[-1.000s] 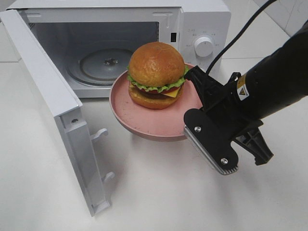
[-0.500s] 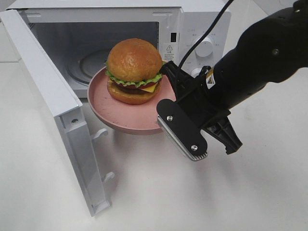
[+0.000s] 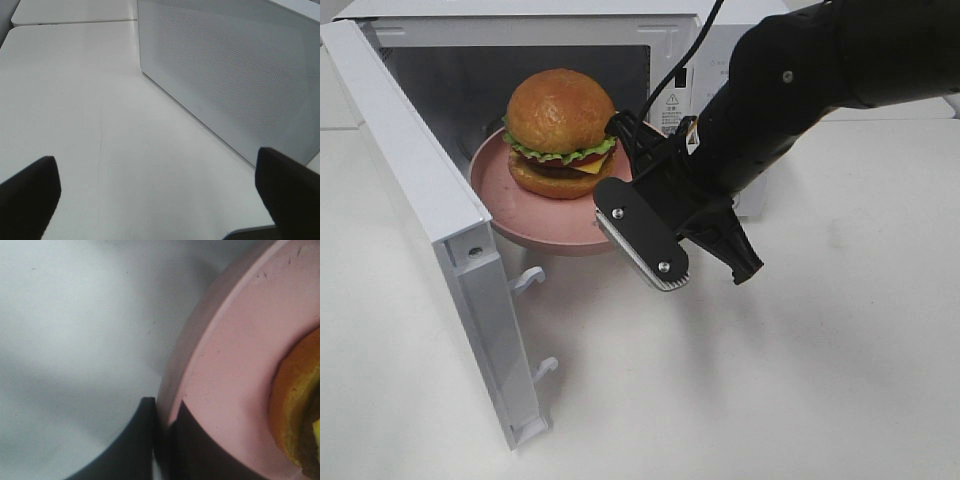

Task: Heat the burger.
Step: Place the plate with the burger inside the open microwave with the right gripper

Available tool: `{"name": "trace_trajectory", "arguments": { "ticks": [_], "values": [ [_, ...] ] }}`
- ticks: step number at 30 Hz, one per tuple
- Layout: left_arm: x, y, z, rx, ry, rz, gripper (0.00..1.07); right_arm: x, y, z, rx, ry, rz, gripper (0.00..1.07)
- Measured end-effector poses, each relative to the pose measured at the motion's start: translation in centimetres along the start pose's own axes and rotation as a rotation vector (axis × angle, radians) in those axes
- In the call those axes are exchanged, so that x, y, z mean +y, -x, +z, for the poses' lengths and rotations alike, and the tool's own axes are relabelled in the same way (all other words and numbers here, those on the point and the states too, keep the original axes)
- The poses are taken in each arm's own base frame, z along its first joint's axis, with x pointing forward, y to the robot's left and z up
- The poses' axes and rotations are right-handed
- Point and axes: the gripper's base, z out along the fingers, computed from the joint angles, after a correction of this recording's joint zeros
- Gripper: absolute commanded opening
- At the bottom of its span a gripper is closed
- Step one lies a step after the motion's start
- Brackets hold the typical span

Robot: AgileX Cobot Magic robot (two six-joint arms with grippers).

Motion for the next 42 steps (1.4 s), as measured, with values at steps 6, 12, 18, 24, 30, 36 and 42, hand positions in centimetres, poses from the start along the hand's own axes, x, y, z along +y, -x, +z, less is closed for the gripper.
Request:
{"name": "trace_trajectory", "arguments": {
  "ticks": [6,12,18,24,30,36,42],
  "values": [
    [0.0,0.0,0.0,0.0,0.0,0.0,0.98,-1.7,-0.1,1.1,-0.003,0.01,-0.002,0.0],
    [0.0,0.0,0.0,0.0,0.0,0.0,0.98,-2.9,-0.2,1.8,-0.004,0.014,-0.003,0.0],
    [0.0,0.0,0.0,0.0,0.0,0.0,0.98,-4.3,-0.3,2.6,-0.006,0.01,0.003,0.0],
    [0.0,0.0,0.0,0.0,0.0,0.0,0.98,-5.7,-0.5,3.2,0.008,0.006,0.027,0.0],
    [0.0,0.0,0.0,0.0,0.0,0.0,0.98,-6.9,-0.6,4.1,0.013,-0.006,0.04,0.0],
    [0.0,0.0,0.0,0.0,0.0,0.0,0.98,-7.5,-0.8,5.3,0.022,0.009,0.06,0.0],
    [0.0,0.0,0.0,0.0,0.0,0.0,0.98,-8.2,-1.0,6.4,0.039,0.009,0.079,0.0]
  ]
}}
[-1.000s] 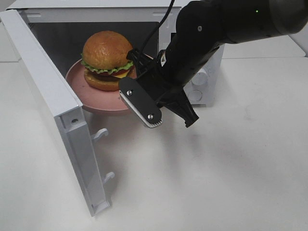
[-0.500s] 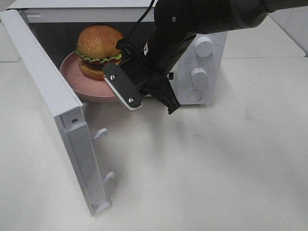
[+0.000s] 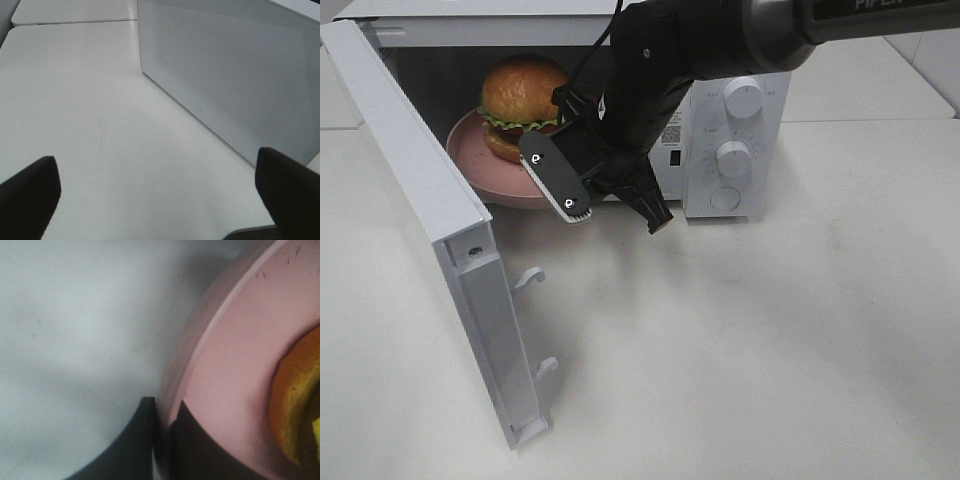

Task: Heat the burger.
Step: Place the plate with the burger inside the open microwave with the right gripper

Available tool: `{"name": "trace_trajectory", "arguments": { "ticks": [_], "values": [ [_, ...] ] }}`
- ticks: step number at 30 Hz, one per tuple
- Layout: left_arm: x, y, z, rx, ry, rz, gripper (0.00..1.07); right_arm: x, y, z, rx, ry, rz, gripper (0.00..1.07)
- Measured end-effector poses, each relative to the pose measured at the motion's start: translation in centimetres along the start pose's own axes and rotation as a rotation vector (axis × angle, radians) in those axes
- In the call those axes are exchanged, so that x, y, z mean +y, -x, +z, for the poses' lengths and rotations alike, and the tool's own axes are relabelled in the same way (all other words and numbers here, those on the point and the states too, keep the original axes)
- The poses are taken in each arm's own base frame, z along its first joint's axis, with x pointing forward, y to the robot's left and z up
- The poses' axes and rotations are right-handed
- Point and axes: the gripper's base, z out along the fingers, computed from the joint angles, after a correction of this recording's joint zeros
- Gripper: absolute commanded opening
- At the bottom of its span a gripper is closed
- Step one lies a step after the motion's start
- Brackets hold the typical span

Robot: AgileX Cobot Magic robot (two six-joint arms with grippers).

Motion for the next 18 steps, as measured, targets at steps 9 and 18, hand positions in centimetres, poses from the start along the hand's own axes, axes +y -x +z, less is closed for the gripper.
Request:
{"name": "trace_trajectory", "arguments": {
  "ticks": [9,18],
  "values": [
    [0.0,0.0,0.0,0.0,0.0,0.0,0.98,-1.9,-0.3,1.8,0.039,-0.024,0.065,0.0],
    [0.0,0.0,0.0,0.0,0.0,0.0,0.98,-3.8,-0.4,3.4,0.051,-0.052,0.123,0.0]
  ]
}}
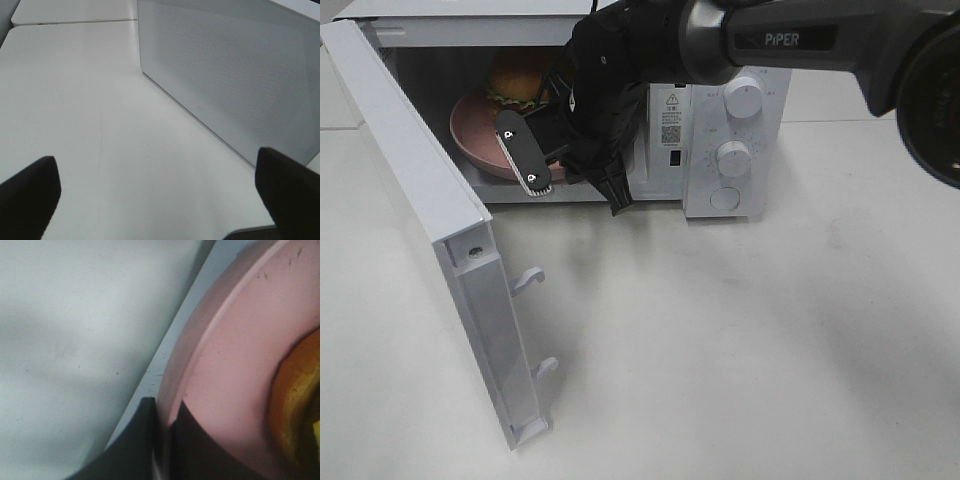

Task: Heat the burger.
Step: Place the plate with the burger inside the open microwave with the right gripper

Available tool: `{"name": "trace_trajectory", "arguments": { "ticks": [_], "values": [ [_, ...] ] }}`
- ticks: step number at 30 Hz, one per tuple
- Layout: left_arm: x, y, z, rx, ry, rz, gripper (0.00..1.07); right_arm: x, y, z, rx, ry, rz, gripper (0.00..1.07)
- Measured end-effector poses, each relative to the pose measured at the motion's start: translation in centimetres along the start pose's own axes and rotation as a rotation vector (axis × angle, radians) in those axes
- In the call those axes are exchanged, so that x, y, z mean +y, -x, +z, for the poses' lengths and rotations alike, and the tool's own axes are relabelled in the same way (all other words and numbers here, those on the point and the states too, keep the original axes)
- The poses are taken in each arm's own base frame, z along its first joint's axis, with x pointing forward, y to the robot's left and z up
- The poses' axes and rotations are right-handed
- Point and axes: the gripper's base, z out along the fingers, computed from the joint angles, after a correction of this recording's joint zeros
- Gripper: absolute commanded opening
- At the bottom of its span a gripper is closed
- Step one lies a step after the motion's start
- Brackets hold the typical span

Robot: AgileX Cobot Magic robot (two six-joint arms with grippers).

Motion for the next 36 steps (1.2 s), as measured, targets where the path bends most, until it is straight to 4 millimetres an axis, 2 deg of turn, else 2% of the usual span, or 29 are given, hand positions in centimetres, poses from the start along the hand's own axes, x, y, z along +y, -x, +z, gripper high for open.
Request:
{"name": "trace_trajectory", "arguments": {
  "ticks": [14,16,19,20,21,22,24,26,29,31,34,36],
  "values": [
    [0.0,0.0,0.0,0.0,0.0,0.0,0.98,-1.3,-0.1,2.3,0.006,-0.028,0.012,0.02],
    [0.0,0.0,0.0,0.0,0.0,0.0,0.98,-1.4,-0.5,2.6,0.01,-0.031,0.018,0.09],
    [0.0,0.0,0.0,0.0,0.0,0.0,0.98,-1.4,-0.7,2.7,0.012,-0.031,0.02,0.12],
    [0.0,0.0,0.0,0.0,0.0,0.0,0.98,-1.6,-0.8,2.6,0.01,-0.036,0.029,0.19],
    [0.0,0.0,0.0,0.0,0.0,0.0,0.98,-1.6,-0.8,2.6,0.01,-0.036,0.029,0.19],
    [0.0,0.0,0.0,0.0,0.0,0.0,0.98,-1.8,-0.9,2.5,0.004,-0.055,0.033,0.26],
    [0.0,0.0,0.0,0.0,0.0,0.0,0.98,-2.1,-0.8,2.3,-0.001,-0.074,0.04,0.3],
    [0.0,0.0,0.0,0.0,0.0,0.0,0.98,-2.1,-0.8,2.3,-0.006,-0.076,0.062,0.46],
    [0.0,0.0,0.0,0.0,0.0,0.0,0.98,-2.1,-0.8,2.3,-0.006,-0.077,0.064,0.48],
    [0.0,0.0,0.0,0.0,0.0,0.0,0.98,-2.2,-0.8,2.1,-0.007,-0.078,0.066,0.57],
    [0.0,0.0,0.0,0.0,0.0,0.0,0.98,-2.1,-0.8,2.0,-0.006,-0.075,0.067,0.59],
    [0.0,0.0,0.0,0.0,0.0,0.0,0.98,-1.6,-0.8,1.6,-0.011,-0.07,0.07,0.67]
  ]
}}
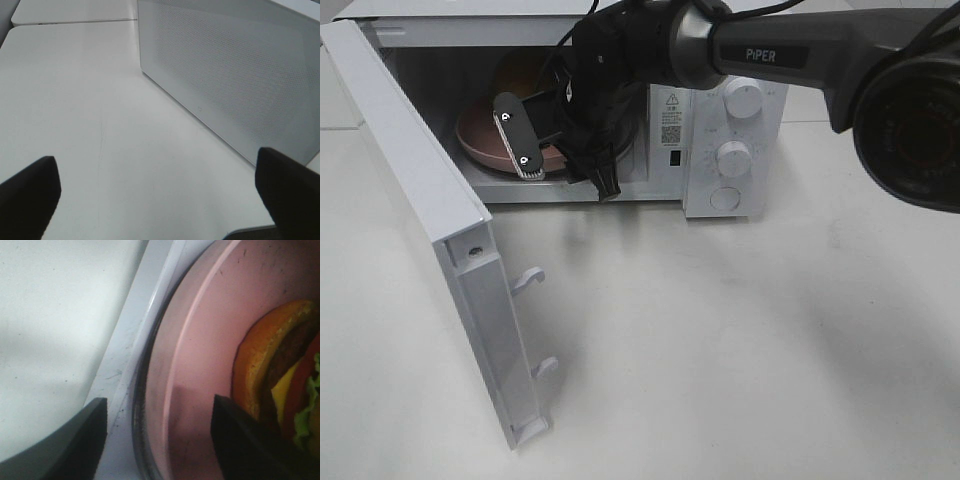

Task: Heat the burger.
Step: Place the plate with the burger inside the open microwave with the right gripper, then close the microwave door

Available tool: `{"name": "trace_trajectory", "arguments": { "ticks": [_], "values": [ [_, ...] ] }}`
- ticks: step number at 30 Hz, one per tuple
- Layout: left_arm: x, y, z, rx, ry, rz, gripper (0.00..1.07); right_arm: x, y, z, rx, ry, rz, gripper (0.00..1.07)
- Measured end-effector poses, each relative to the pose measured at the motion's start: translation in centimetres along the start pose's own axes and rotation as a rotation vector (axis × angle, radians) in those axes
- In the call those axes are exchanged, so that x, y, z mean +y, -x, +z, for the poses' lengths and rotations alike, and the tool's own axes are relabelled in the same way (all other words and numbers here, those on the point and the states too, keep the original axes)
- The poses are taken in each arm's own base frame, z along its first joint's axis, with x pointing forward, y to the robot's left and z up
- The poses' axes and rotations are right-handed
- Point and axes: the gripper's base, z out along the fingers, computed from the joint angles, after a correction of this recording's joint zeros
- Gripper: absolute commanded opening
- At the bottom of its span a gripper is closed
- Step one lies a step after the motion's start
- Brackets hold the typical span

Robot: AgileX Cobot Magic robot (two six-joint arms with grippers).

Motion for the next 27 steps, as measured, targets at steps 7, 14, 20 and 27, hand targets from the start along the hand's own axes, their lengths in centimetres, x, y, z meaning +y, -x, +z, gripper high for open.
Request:
{"name": "trace_trajectory", "arguments": {
  "ticks": [7,14,20,27],
  "values": [
    [0.0,0.0,0.0,0.0,0.0,0.0,0.98,0.9,0.0,-0.7,-0.023,-0.006,0.023,0.73],
    [0.0,0.0,0.0,0.0,0.0,0.0,0.98,1.6,0.2,-3.1,-0.037,-0.019,0.023,0.73],
    [0.0,0.0,0.0,0.0,0.0,0.0,0.98,2.8,0.2,-4.2,-0.041,-0.005,0.02,0.73],
    [0.0,0.0,0.0,0.0,0.0,0.0,0.98,4.8,-0.3,-6.3,-0.038,0.012,0.019,0.73]
  ]
}}
